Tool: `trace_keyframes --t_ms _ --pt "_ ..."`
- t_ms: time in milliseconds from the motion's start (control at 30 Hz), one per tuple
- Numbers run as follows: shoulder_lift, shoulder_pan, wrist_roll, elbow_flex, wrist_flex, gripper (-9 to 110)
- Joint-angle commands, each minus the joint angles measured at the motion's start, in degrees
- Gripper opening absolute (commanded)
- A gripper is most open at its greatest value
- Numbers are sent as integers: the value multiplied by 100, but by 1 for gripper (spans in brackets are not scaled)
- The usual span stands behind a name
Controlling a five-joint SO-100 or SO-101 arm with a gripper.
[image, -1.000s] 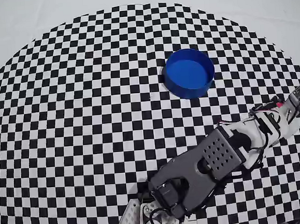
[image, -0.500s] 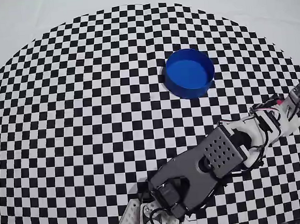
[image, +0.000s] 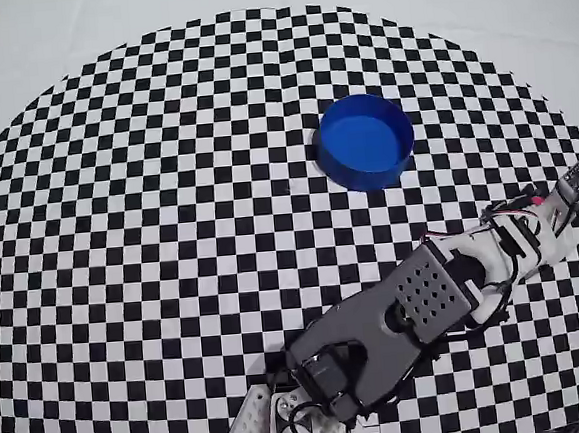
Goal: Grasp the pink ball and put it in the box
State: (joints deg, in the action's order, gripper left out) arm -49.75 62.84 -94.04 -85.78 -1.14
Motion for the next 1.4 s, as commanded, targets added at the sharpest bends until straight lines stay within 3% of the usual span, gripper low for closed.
trace_keyframes --t_ms 0,1367 --pt "-53 35 26 220 -18 31" --pt "79 114 9 97 9 31"
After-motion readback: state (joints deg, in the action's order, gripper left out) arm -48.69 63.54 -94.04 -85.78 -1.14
